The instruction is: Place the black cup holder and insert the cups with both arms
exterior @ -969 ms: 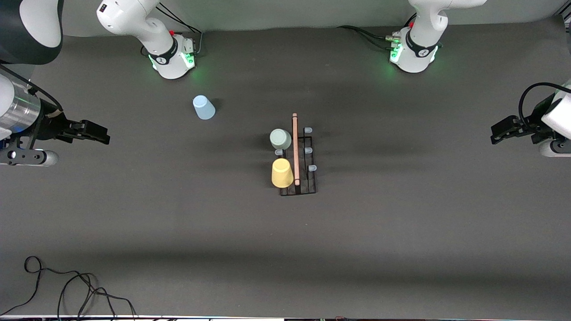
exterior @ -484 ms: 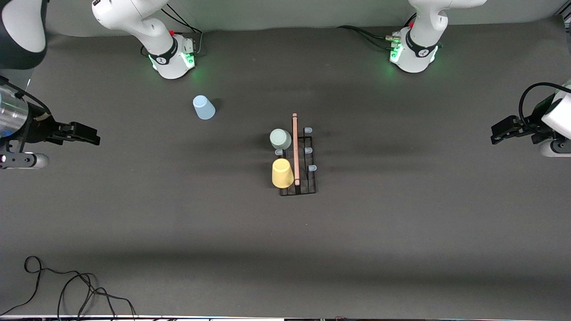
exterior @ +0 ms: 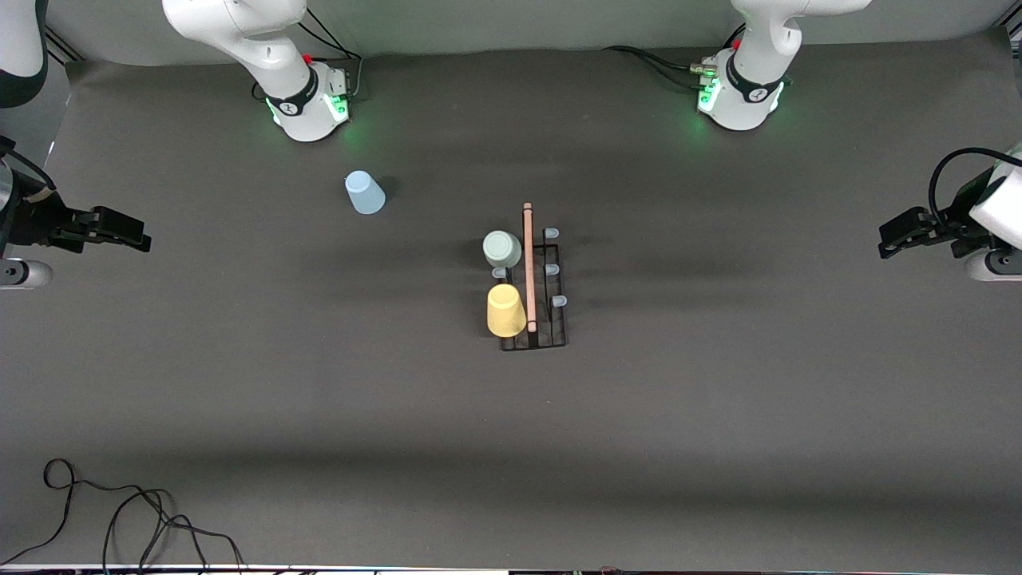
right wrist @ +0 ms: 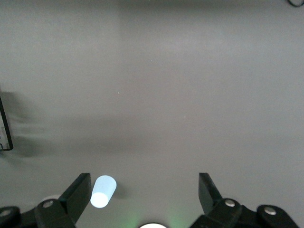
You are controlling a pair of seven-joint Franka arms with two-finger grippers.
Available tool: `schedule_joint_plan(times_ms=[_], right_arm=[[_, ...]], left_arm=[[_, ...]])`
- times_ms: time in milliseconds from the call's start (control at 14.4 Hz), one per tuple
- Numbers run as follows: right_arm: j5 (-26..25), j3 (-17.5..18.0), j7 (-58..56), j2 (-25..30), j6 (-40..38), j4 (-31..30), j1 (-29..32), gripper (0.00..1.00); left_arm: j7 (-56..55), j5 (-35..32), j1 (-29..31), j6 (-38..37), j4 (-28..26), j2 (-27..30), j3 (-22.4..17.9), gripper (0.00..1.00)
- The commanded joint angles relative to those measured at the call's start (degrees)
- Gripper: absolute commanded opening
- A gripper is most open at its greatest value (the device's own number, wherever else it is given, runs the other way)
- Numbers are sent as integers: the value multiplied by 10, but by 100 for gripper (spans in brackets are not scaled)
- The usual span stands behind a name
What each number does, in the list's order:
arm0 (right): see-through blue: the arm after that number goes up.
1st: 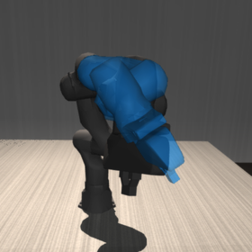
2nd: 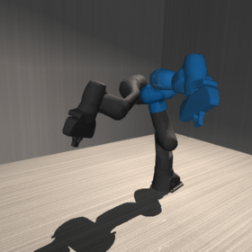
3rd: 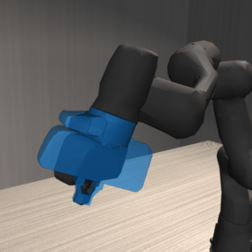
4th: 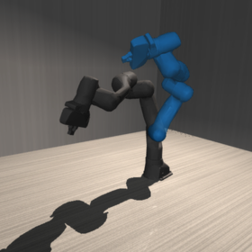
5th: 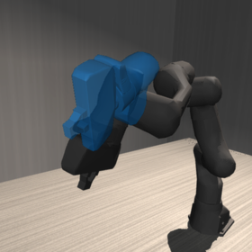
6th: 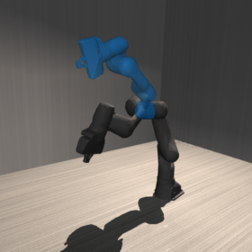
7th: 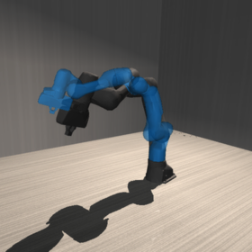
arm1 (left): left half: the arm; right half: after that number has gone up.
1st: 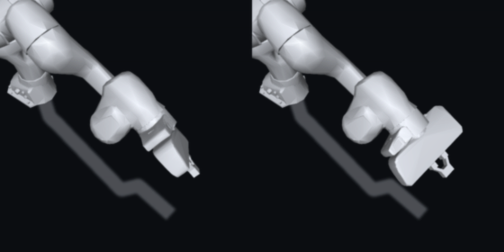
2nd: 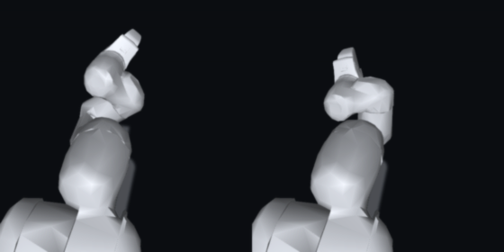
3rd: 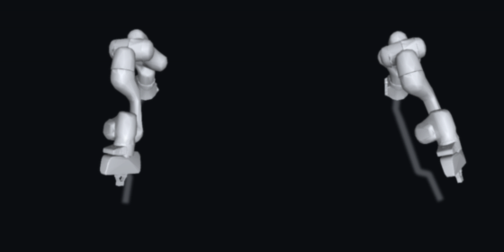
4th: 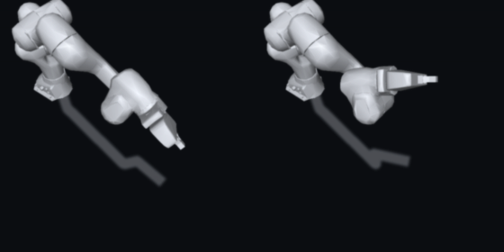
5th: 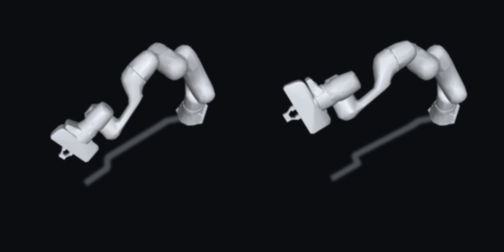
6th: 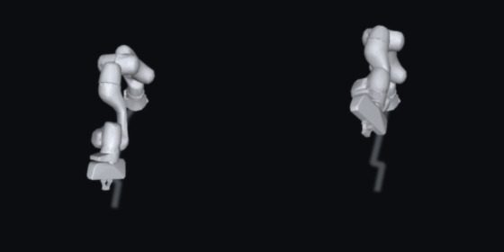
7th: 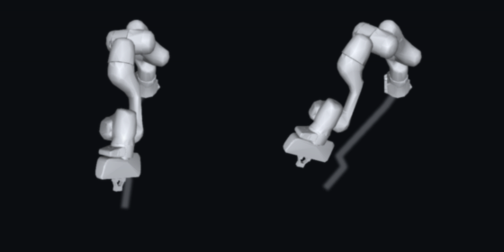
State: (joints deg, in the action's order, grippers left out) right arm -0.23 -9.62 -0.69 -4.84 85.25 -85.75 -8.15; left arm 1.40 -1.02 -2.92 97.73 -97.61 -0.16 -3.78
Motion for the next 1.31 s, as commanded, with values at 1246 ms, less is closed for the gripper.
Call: schedule_joint_plan(times_ms=[1246], right_arm=[[-14, 32, -13, 31, 55, -44, 24, 100]], left_arm=[[8, -1, -1, 4, -1, 4, -2, 100]])
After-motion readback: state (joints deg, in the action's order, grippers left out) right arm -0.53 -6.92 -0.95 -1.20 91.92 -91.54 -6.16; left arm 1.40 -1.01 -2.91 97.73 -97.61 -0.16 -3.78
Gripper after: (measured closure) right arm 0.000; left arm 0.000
